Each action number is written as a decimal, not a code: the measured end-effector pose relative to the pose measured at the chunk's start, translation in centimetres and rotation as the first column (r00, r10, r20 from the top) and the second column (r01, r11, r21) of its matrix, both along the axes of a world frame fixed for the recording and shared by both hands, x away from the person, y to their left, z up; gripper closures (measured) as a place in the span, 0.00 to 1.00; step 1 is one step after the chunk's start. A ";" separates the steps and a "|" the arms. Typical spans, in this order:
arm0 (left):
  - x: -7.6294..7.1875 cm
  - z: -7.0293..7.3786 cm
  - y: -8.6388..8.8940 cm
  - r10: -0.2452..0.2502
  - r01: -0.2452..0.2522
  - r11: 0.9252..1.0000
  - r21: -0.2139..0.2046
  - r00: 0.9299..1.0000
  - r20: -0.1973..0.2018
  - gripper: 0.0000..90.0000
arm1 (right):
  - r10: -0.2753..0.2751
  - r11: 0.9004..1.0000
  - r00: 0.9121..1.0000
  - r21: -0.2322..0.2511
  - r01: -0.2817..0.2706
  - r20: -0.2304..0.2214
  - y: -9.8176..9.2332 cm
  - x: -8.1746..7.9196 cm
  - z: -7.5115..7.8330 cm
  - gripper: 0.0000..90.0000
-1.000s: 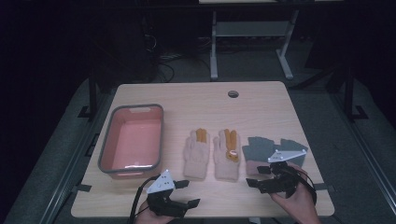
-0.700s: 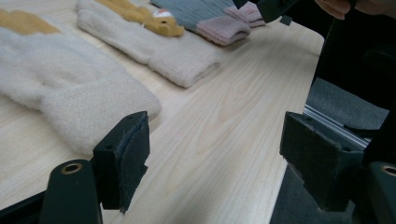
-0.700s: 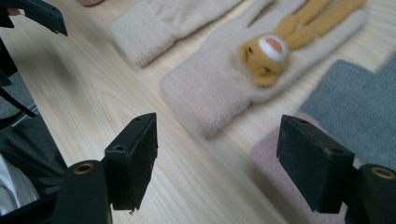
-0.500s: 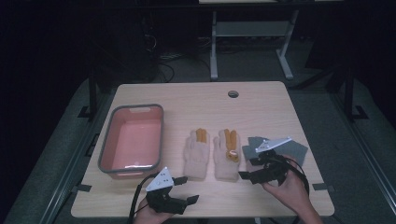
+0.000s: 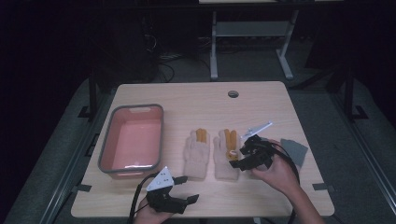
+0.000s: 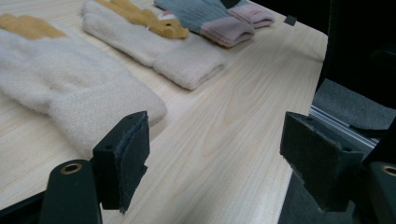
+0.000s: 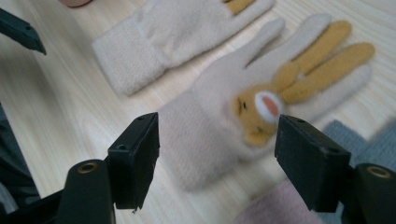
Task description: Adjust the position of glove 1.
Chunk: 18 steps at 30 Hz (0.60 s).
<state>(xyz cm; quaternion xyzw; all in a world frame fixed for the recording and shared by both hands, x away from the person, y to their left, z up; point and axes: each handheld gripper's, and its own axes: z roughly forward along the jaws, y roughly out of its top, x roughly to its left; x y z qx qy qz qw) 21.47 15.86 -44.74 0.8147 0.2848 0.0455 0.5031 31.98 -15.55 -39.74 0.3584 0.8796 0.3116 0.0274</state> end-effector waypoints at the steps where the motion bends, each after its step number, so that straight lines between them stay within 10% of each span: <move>1: 0.0 0.1 0.0 -0.004 0.004 1.000 -0.014 1.000 -0.010 0.27 | 0.006 1.000 1.000 0.005 -0.006 0.001 0.2 0.3 -0.1 0.36; 18: -0.1 0.1 0.0 -0.004 0.004 1.000 -0.012 1.000 -0.009 0.27 | -0.006 0.992 0.998 -0.127 -0.002 -0.063 2.3 4.0 -2.2 0.49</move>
